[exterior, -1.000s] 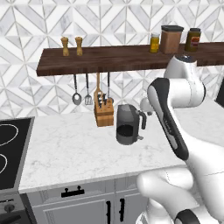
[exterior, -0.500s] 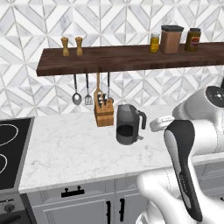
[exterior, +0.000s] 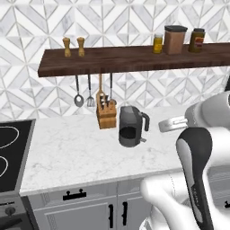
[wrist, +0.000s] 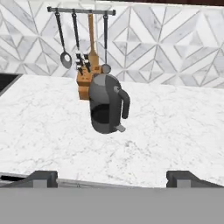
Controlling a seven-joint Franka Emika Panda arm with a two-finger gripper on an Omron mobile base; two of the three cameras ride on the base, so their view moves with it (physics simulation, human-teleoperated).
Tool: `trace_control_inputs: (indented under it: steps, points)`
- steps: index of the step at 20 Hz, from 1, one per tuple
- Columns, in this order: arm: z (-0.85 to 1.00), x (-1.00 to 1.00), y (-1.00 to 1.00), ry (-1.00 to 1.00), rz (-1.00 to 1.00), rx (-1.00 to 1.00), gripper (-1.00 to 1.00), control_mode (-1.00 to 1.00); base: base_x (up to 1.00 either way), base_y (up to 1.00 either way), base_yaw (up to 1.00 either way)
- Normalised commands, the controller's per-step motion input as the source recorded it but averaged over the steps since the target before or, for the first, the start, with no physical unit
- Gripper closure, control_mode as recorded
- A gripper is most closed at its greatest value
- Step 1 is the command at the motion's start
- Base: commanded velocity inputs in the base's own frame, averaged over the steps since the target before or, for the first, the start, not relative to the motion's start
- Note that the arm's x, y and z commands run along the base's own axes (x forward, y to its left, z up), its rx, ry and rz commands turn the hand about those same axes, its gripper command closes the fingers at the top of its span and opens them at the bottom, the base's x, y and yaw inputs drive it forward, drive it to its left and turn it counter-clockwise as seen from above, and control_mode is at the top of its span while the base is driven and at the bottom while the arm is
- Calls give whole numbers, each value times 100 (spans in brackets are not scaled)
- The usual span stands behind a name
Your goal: Navigate to the dishwasher.
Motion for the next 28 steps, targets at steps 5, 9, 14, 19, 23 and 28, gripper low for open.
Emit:
trace_control_inputs:
  steps: [5,9,14,19,23,28]
  points:
    - [0,0,0,0,0,0,-100,100,-78,34,0]
    - [0,0,0,0,0,0,-100,100,-70,97,22]
    - [0,0,0,0,0,0,-100,100,0,38,89]
    - [0,0,0,0,0,0,-100,100,0,0,100]
    - [0,0,0,0,0,0,-100,100,0,0,100]
    - [0,0,0,0,0,0,-100,100,0,0,100]
